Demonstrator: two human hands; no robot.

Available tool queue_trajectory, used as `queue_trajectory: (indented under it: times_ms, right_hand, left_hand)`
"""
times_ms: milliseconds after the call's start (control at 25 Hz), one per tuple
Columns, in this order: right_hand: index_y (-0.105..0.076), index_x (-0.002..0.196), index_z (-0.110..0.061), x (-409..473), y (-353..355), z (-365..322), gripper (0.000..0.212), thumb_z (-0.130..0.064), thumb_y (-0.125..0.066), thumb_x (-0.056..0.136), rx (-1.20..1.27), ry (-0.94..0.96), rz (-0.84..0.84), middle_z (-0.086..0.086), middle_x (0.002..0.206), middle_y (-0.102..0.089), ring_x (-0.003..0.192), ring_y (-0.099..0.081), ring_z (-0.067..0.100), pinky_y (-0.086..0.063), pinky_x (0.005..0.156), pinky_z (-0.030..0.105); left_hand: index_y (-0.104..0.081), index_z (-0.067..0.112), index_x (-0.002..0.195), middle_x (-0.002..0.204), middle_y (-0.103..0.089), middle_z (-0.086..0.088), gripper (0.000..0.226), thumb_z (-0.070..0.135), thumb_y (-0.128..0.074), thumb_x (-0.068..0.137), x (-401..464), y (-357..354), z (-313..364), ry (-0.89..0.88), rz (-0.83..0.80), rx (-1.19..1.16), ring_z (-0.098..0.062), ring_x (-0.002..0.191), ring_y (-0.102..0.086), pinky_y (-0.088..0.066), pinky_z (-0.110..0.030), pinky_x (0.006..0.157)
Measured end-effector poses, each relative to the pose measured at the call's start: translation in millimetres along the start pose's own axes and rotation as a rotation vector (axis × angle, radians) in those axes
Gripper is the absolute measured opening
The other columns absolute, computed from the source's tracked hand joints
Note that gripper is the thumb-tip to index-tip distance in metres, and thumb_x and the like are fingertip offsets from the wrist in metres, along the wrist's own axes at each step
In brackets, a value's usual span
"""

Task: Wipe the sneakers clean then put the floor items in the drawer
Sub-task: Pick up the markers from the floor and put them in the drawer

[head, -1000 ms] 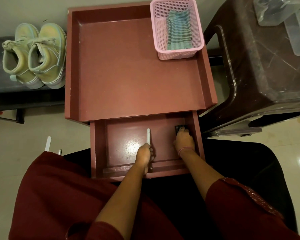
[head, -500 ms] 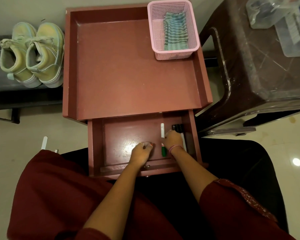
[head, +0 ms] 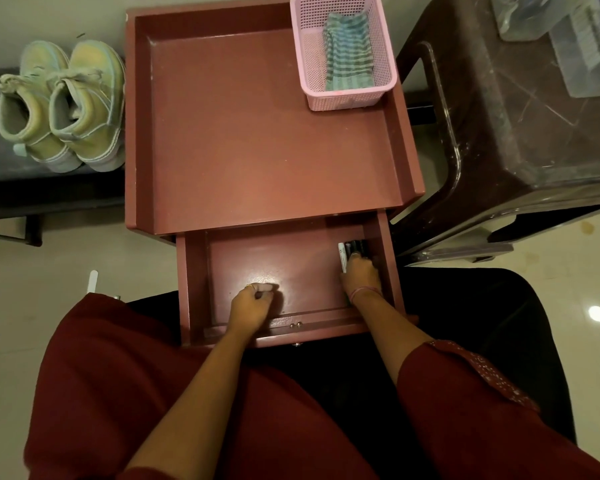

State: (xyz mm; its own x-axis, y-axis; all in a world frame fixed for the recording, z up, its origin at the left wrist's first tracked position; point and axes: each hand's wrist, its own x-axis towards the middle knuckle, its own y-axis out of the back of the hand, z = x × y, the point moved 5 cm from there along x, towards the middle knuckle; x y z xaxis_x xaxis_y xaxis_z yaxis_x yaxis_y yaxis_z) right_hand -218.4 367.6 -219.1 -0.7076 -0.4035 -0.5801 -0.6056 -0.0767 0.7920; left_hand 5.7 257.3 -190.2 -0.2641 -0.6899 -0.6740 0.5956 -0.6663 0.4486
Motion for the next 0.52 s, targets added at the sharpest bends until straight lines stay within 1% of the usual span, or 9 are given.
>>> queue_trajectory:
  times_ms: [80,160,280,360,440,520]
  right_hand:
    - [-0.056,0.117,0.002,1.1,-1.6,3.1,0.028,-0.012,-0.052,0.093,0.019,-0.014,-0.036,0.021,0.118,-0.059,0.107,-0.060,0.037,-0.050,0.086,0.039]
    - [-0.057,0.115,0.004,1.5,-2.5,6.5,0.031,-0.016,-0.057,0.091,0.078,-0.043,-0.068,0.021,0.119,-0.059,0.107,-0.060,0.036,-0.051,0.085,0.037]
    - [-0.057,0.116,0.003,-2.3,-0.5,7.2,0.038,-0.019,-0.064,0.086,0.159,-0.100,-0.121,0.021,0.117,-0.060,0.102,-0.063,0.036,-0.055,0.083,0.037]
    - [-0.058,0.116,0.002,-1.4,-0.7,9.4,0.041,-0.019,-0.067,0.082,0.205,-0.139,-0.153,0.022,0.119,-0.058,0.096,-0.065,0.036,-0.056,0.082,0.040]
    - [-0.059,0.111,0.002,-1.5,5.0,9.4,0.038,-0.016,-0.067,0.079,0.239,-0.145,-0.194,0.022,0.117,-0.059,0.089,-0.067,0.035,-0.058,0.078,0.043]
    - [-0.062,0.099,0.001,-6.3,19.2,7.1,0.027,-0.016,-0.067,0.078,0.311,-0.134,-0.230,0.022,0.101,-0.066,0.081,-0.069,0.036,-0.059,0.071,0.045]
  left_hand:
    - [-0.066,0.022,0.089,0.092,-0.066,0.001,0.015,0.008,-0.060,0.090,0.7,-2.0,-3.5,0.022,-0.006,-0.020,-0.019,0.089,-0.062,-0.049,-0.034,0.093]
    - [-0.066,0.024,0.082,0.088,-0.069,0.001,0.018,0.009,-0.060,0.089,1.0,-0.7,-6.8,0.054,-0.001,-0.065,-0.021,0.088,-0.064,-0.051,-0.036,0.092]
    - [-0.065,0.025,0.079,0.080,-0.068,0.001,0.020,0.008,-0.061,0.088,1.6,5.5,-8.4,0.086,0.033,-0.138,-0.023,0.084,-0.065,-0.053,-0.039,0.089]
    - [-0.064,0.025,0.080,0.076,-0.066,0.001,0.021,0.007,-0.060,0.090,-2.9,10.6,-4.3,0.080,0.042,-0.165,-0.021,0.080,-0.062,-0.052,-0.036,0.084]
    - [-0.063,0.023,0.081,0.076,-0.065,0.002,0.020,0.007,-0.059,0.091,-10.1,18.2,1.4,0.061,0.045,-0.199,-0.020,0.079,-0.062,-0.050,-0.030,0.077]
    - [-0.064,0.018,0.088,0.076,-0.064,0.004,0.012,0.008,-0.059,0.092,-18.8,29.6,8.8,0.045,0.058,-0.229,-0.017,0.076,-0.062,-0.047,-0.020,0.067]
